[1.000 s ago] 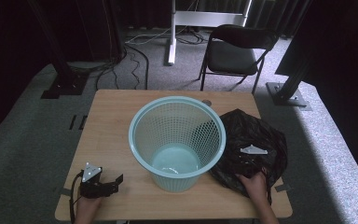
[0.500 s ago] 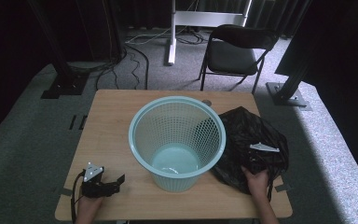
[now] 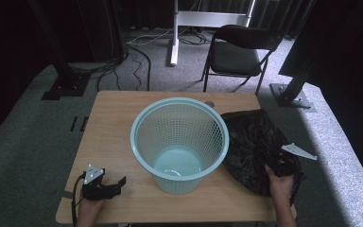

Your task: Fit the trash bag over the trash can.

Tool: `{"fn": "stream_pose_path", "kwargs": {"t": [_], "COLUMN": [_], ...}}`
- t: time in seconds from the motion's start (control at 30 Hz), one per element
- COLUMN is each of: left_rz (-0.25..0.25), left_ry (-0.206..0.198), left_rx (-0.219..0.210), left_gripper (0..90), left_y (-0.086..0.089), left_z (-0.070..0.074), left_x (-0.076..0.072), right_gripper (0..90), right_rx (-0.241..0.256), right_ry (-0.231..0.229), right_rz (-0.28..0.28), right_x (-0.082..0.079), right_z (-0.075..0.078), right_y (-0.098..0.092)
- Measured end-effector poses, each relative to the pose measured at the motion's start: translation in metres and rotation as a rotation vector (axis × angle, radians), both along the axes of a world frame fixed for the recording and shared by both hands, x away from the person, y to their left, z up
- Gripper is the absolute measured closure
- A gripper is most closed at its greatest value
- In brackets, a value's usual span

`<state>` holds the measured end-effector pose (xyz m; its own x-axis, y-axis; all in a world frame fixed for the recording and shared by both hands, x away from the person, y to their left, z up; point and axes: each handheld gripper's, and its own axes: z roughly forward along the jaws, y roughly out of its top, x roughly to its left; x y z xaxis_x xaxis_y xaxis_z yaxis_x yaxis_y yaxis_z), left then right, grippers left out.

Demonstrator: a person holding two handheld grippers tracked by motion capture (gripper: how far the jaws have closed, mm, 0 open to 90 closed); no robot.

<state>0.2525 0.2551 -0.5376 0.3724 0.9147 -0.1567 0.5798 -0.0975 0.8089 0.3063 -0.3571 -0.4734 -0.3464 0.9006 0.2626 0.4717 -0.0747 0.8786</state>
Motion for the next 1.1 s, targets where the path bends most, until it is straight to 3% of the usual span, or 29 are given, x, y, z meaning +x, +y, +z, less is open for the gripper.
{"fn": "stream_pose_path", "kwargs": {"t": [0.37, 0.47, 0.67, 0.77, 0.9, 1.1], "left_rz": [0.000, 0.009, 0.014, 0.010, 0.009, 0.009], "left_ry": [0.000, -0.003, -0.004, -0.004, 0.000, -0.001], "left_rx": [0.014, 0.018, 0.013, 0.014, 0.017, 0.015], "left_gripper": [3.1, 3.1, 3.1, 3.1, 3.1, 3.2], "left_y": [-0.001, 0.000, 0.001, 0.000, -0.001, 0.001], "left_z": [-0.002, -0.002, -0.001, -0.002, -0.002, -0.001], "left_x": [0.000, 0.001, 0.001, 0.001, 0.001, 0.001], "right_gripper": [83.6, 83.6, 83.6, 83.5, 83.5, 83.4], "right_rx": [0.065, 0.057, 0.107, 0.123, 0.099, 0.068], "right_ry": [-0.192, -0.257, -0.372, -0.410, -0.455, -0.439], "right_rz": [-0.038, -0.051, -0.004, 0.048, 0.106, 0.224], "right_x": [-0.033, -0.045, -0.067, -0.072, -0.077, -0.074], "right_z": [0.063, 0.082, 0.120, 0.142, 0.170, 0.192], "right_y": [-0.025, -0.026, -0.022, -0.014, 0.008, 0.062]}}
